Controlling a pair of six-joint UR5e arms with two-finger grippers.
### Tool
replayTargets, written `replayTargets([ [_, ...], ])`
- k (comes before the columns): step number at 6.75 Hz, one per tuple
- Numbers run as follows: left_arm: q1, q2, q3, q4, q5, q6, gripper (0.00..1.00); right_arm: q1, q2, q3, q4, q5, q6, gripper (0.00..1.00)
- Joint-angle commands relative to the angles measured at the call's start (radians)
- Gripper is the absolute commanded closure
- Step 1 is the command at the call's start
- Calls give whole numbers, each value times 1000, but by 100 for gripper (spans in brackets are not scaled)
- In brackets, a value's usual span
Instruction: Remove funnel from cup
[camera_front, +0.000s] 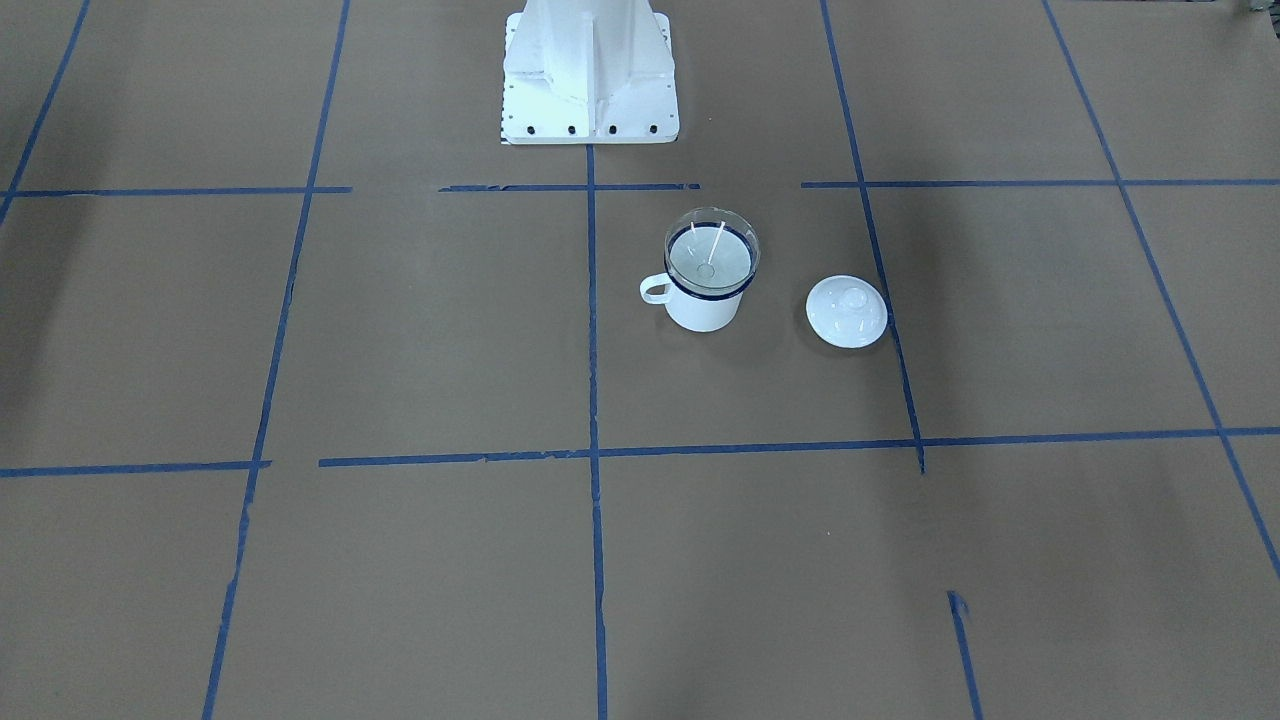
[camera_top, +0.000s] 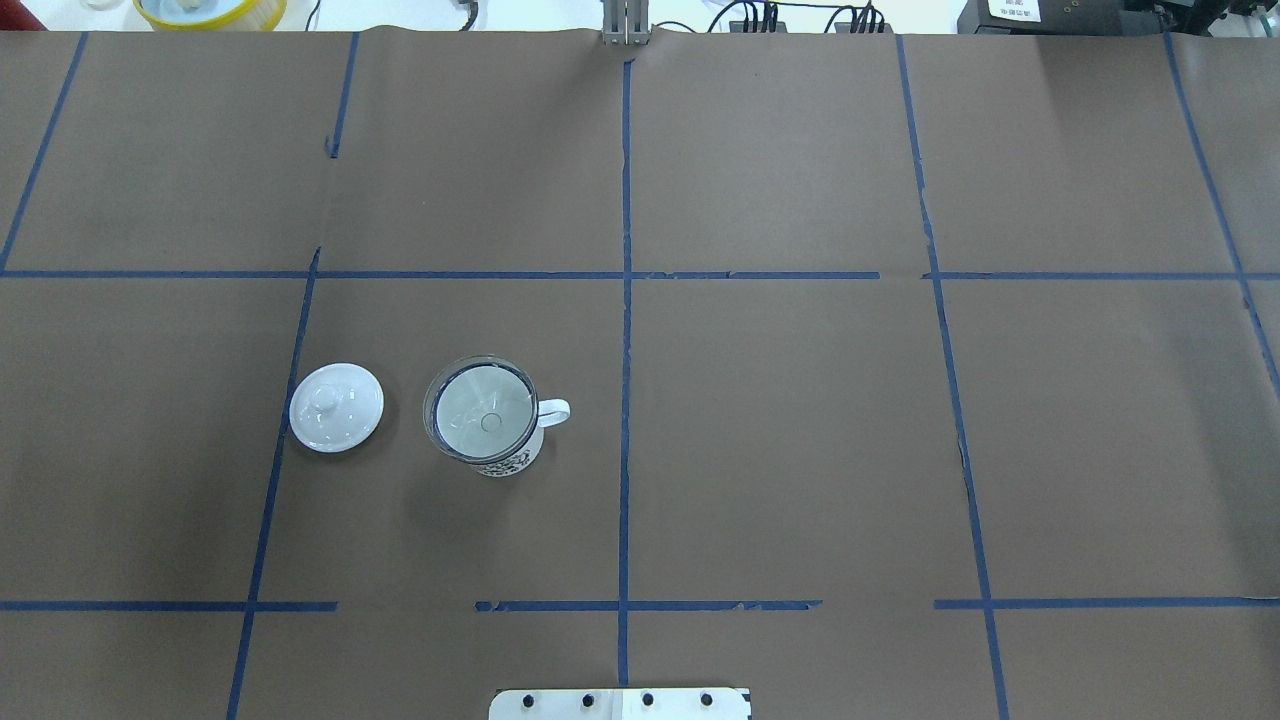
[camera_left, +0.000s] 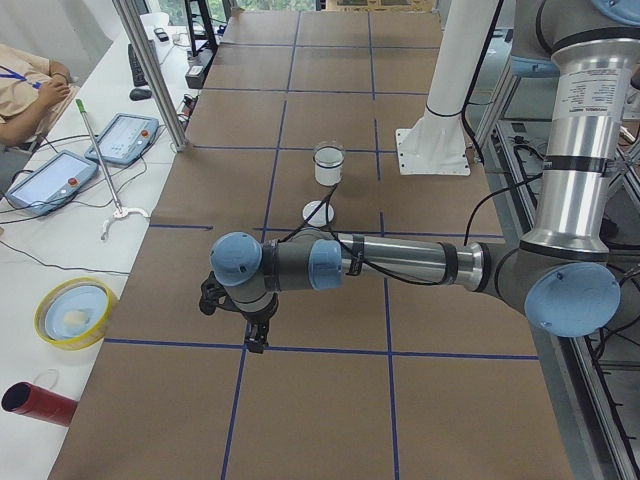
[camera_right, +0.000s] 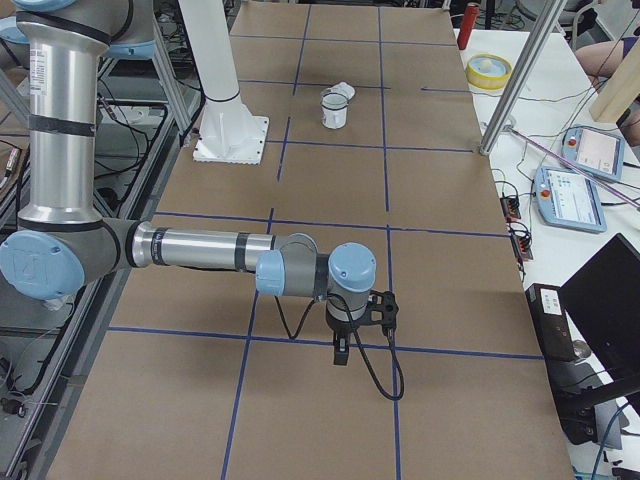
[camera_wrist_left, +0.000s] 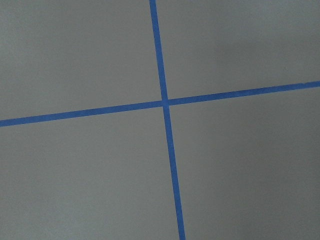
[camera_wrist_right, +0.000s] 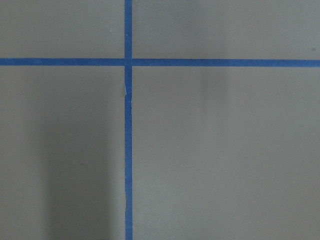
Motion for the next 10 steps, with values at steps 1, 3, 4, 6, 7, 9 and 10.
replayTargets([
  [1, 2, -6, -18, -15, 0, -8, 0, 0, 0, 0, 0, 0, 0, 0],
  [3, -4, 0, -24, -20, -3, -11, 0, 0, 0, 0, 0, 0, 0, 0],
  [4, -6, 10, -21, -26, -3, -3, 0, 0, 0, 0, 0, 0, 0, 0],
  [6, -8, 17, -31, -28, -5, -5, 0, 0, 0, 0, 0, 0, 0, 0],
  [7, -5, 7, -38, -35, -9, -26, 0, 0, 0, 0, 0, 0, 0, 0],
  [9, 29, 2, -105, -157, -11, -302, 0, 0, 0, 0, 0, 0, 0, 0],
  [10, 96, 2, -131, -226, -11, -460, 0, 0, 0, 0, 0, 0, 0, 0],
])
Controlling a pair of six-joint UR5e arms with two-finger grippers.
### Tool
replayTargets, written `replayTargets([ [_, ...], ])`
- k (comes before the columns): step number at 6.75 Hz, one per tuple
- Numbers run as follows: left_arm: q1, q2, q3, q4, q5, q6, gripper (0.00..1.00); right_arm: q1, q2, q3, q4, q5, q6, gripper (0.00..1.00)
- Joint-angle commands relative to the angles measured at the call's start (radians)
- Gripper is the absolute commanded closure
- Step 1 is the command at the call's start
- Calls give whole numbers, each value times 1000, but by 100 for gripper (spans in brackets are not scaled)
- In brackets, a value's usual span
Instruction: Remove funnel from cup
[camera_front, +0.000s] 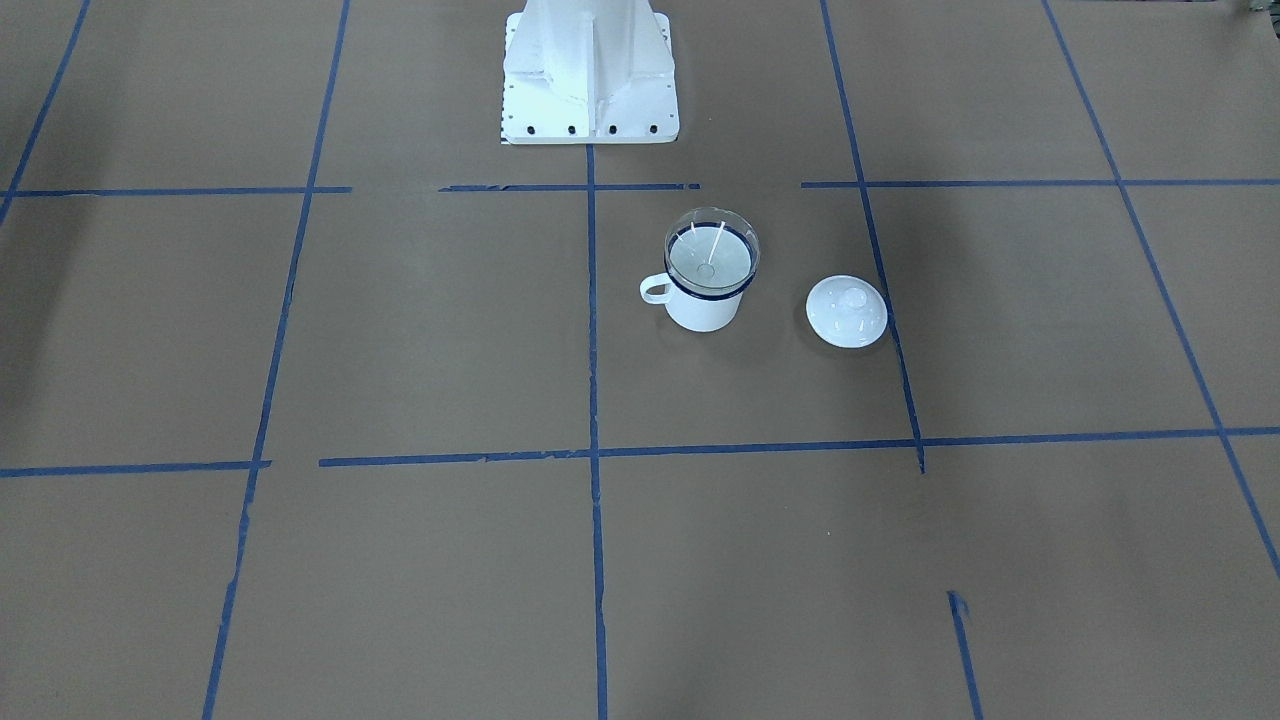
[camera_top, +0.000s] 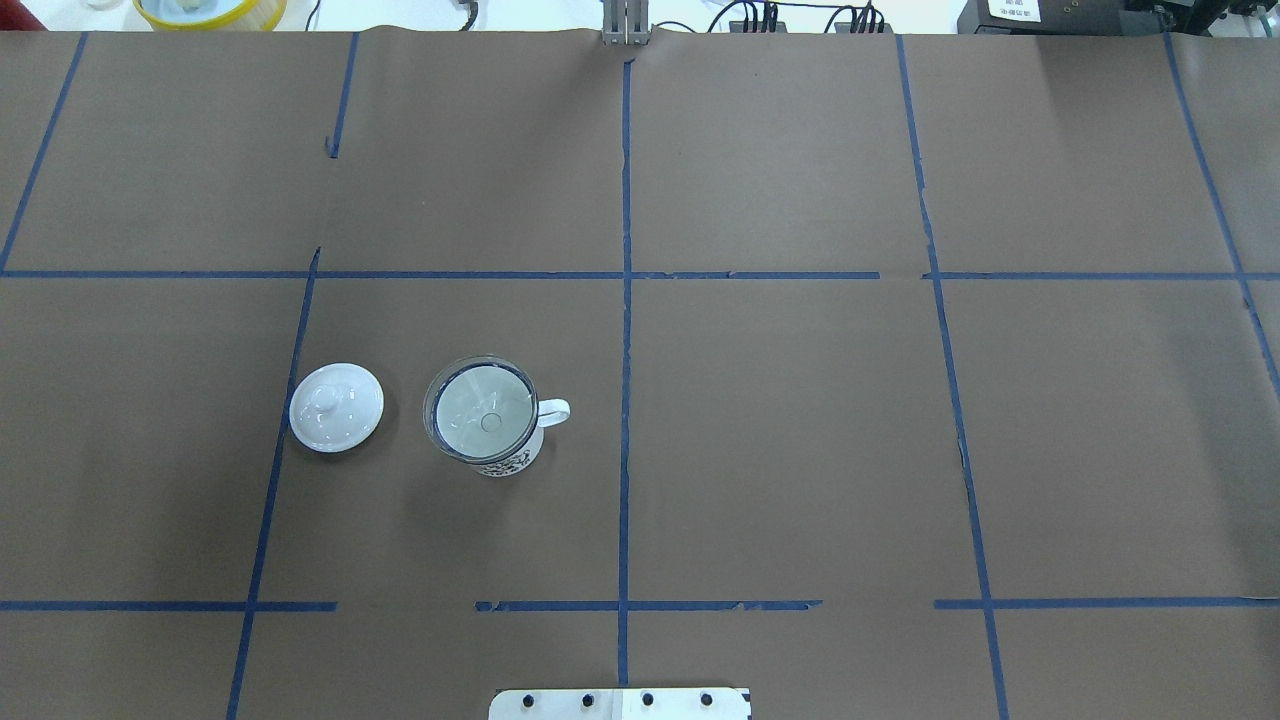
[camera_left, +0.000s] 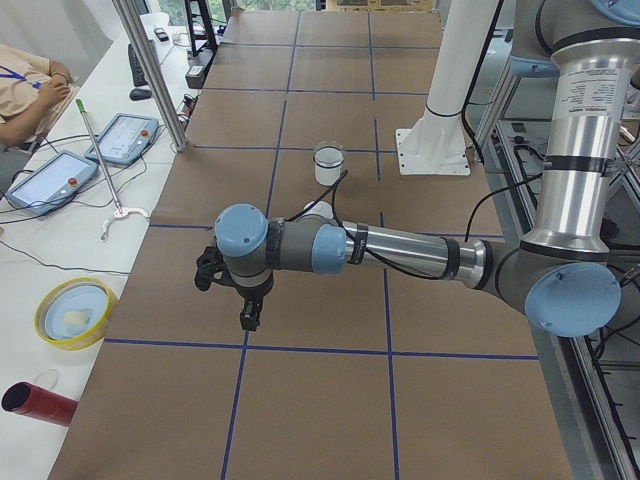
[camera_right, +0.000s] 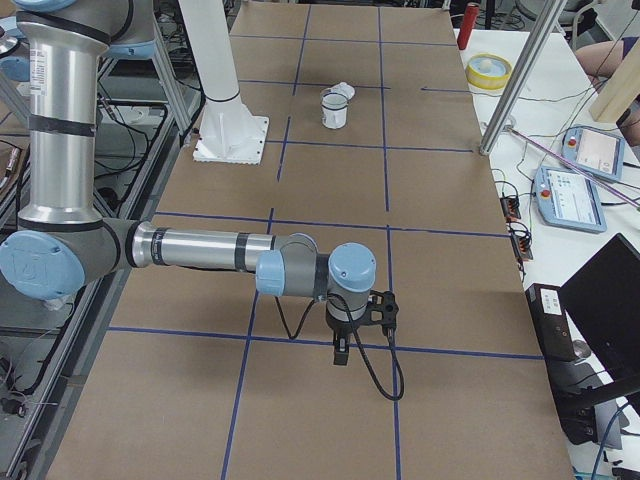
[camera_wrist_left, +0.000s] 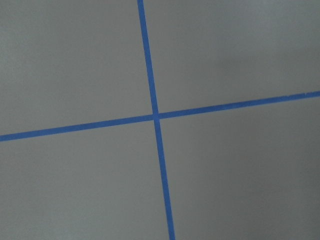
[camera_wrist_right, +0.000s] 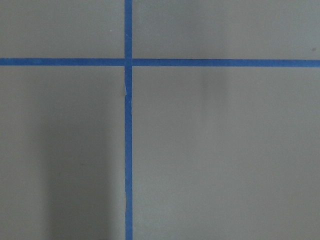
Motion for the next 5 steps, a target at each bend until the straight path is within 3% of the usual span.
replayTargets([
  [1, 168, -6, -110, -95, 10, -388, 0, 0, 0, 0, 0, 0, 0, 0],
  [2, 235, -42, -166, -95, 19, -517, 0, 0, 0, 0, 0, 0, 0, 0],
  [3, 346, -137, -198, -93, 121, -739, 0, 0, 0, 0, 0, 0, 0, 0],
  [5, 527, -310, -194, -84, 138, -1250, 0, 0, 0, 0, 0, 0, 0, 0],
])
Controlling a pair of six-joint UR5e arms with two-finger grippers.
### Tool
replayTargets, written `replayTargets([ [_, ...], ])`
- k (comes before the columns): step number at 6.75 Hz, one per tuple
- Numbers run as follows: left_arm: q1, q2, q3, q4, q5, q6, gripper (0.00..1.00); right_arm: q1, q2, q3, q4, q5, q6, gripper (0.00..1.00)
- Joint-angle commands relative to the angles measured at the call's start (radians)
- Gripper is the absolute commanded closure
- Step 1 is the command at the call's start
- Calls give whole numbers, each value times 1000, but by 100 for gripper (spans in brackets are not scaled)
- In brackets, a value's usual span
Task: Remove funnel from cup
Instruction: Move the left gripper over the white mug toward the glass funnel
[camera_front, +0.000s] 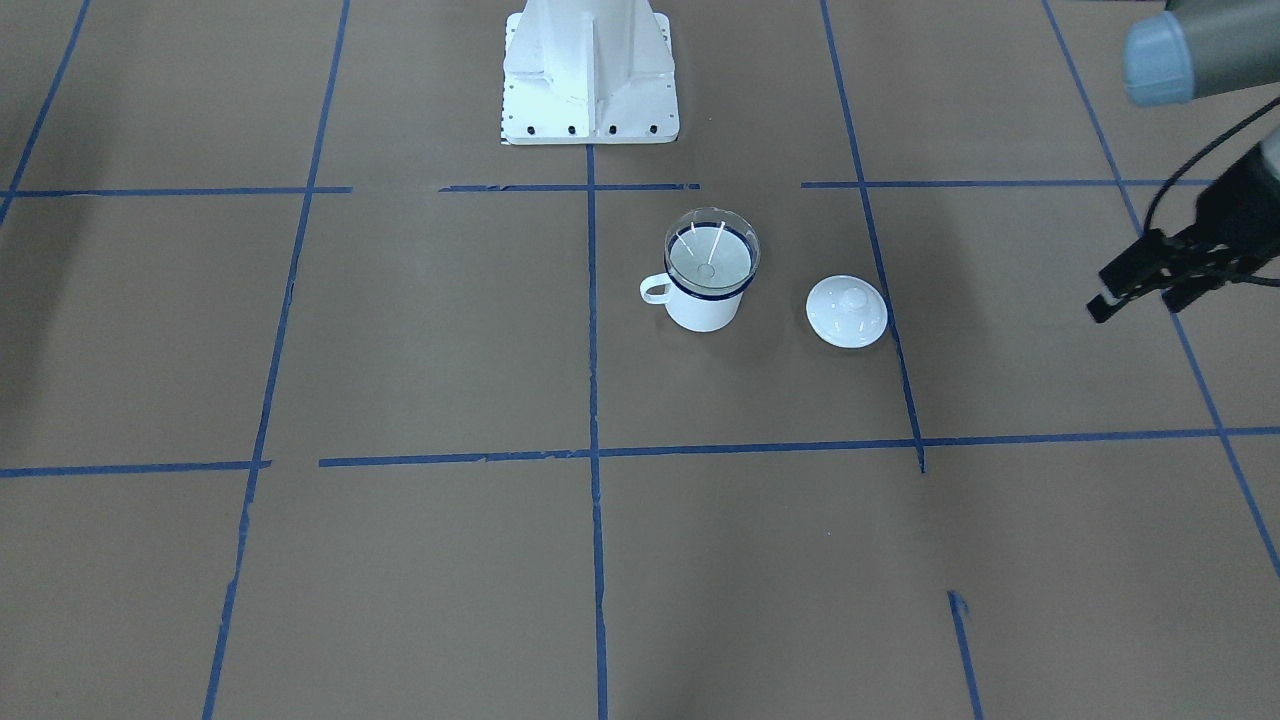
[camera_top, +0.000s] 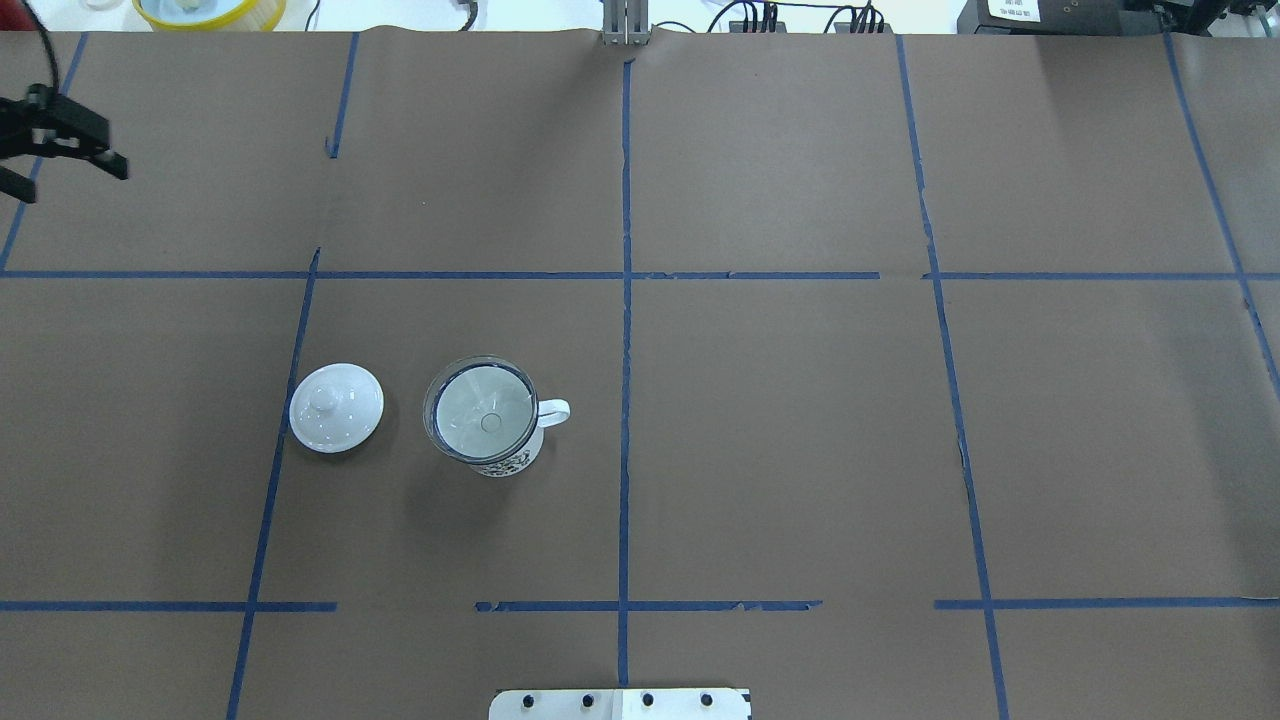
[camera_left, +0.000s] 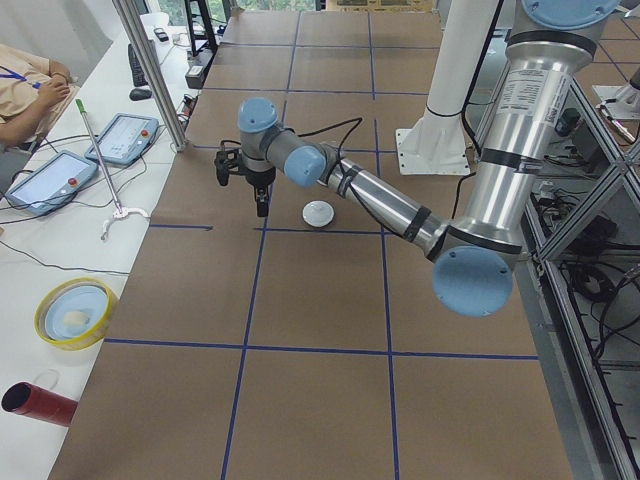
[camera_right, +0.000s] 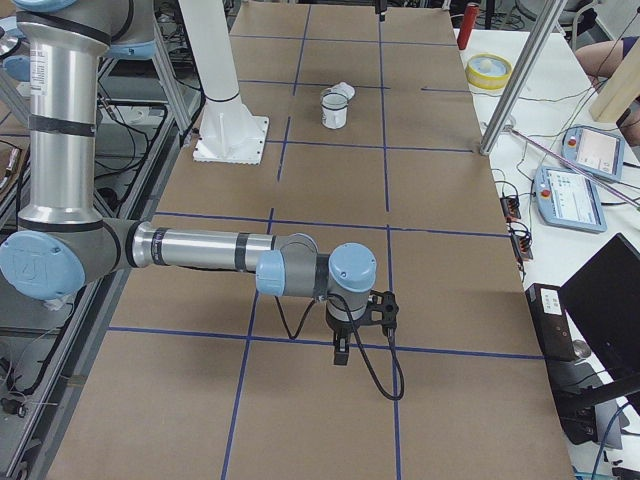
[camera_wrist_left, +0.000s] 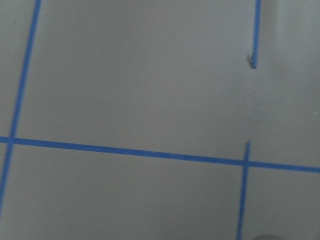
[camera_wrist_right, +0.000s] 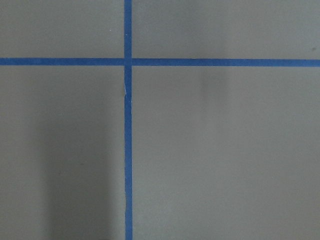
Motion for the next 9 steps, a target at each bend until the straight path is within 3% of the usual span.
replayTargets([
  [1, 154, -155, -13, 6, 15, -557, 2, 0, 0, 0, 0, 0, 0, 0],
  [2, 250, -206, -4, 12, 35, -718, 2, 0, 0, 0, 0, 0, 0, 0],
  [3, 322, -258, 2, 41, 126, -845, 2, 0, 0, 0, 0, 0, 0, 0],
  [5, 409, -364, 10, 252, 147, -951, 2, 0, 0, 0, 0, 0, 0, 0],
  [6, 491, -381, 24, 256, 237, -1050, 2, 0, 0, 0, 0, 0, 0, 0],
  [8, 527, -459, 156, 251, 294, -1055, 2, 0, 0, 0, 0, 0, 0, 0],
  [9, 541, -455, 169, 251, 317, -1054, 4, 0, 0, 0, 0, 0, 0, 0],
])
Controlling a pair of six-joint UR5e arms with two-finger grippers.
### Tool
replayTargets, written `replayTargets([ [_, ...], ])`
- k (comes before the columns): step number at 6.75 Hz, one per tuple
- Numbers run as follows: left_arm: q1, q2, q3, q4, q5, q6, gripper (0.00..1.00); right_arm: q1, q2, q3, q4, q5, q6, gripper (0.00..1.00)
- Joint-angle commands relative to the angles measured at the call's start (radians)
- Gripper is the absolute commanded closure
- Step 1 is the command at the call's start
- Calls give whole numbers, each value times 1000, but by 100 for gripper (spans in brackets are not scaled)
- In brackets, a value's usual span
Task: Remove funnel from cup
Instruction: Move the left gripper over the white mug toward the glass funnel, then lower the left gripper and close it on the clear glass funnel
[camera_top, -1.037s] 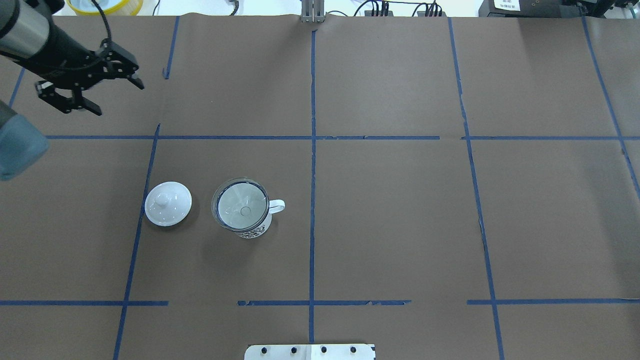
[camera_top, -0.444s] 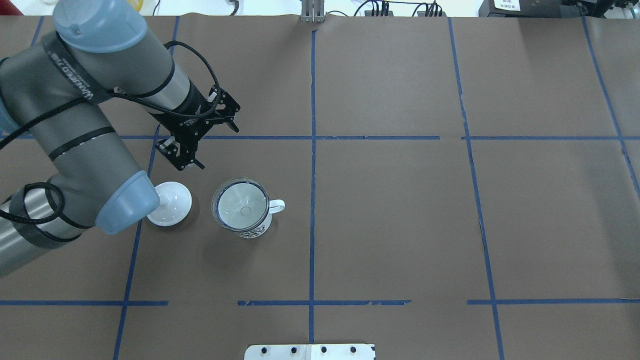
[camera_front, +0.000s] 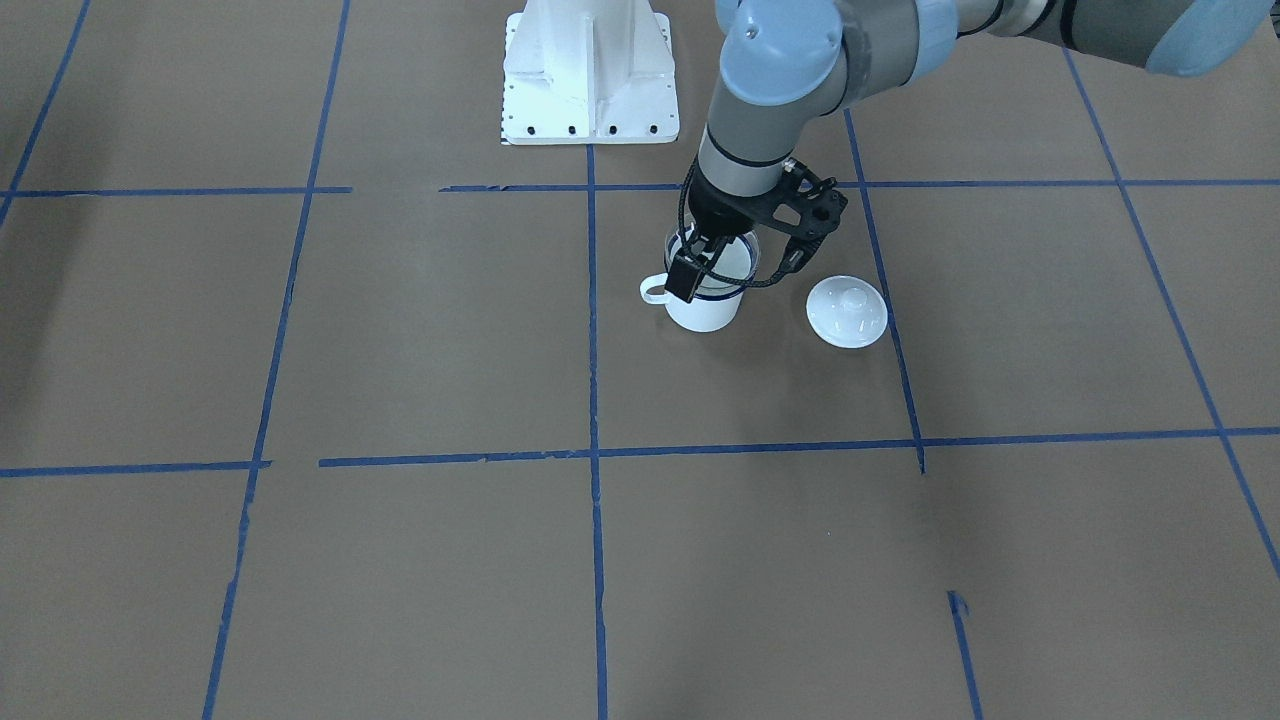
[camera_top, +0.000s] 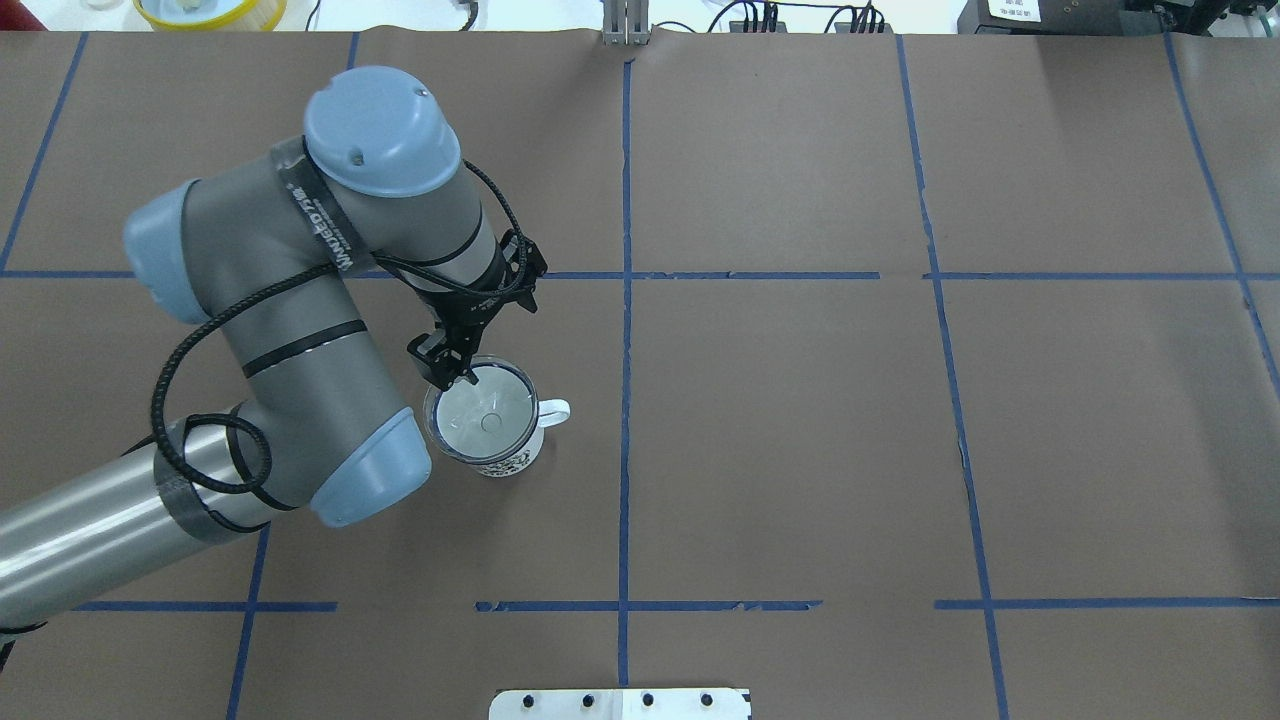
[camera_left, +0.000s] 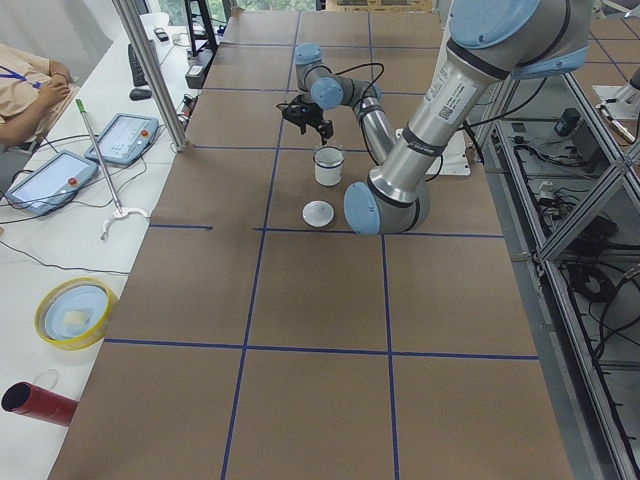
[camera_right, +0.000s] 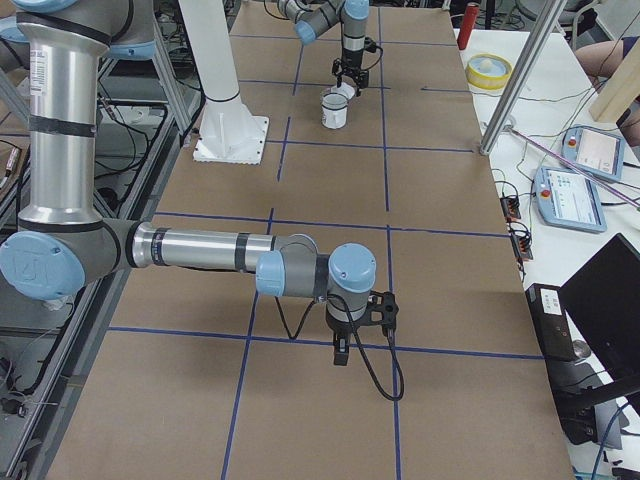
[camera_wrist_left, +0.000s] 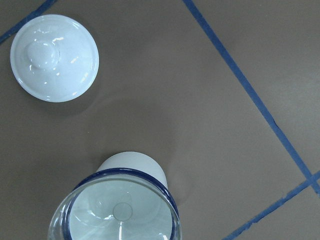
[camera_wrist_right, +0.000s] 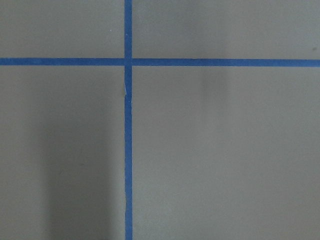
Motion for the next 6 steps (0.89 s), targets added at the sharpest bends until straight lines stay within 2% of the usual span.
replayTargets([
  [1, 39, -12, 41, 2, 34, -2, 11, 0, 0, 0, 0, 0, 0, 0],
  [2, 46, -9, 43, 2, 34, -3, 19, 0, 0, 0, 0, 0, 0, 0],
  [3, 59, 1, 44, 2, 32, -5, 32, 0, 0, 0, 0, 0, 0, 0],
  [4, 60, 4, 44, 2, 32, -5, 37, 0, 0, 0, 0, 0, 0, 0],
  [5, 60, 1, 43, 4, 32, -9, 62, 0, 0, 0, 0, 0, 0, 0],
  [6, 60, -4, 41, 5, 32, -9, 95, 0, 0, 0, 0, 0, 0, 0],
])
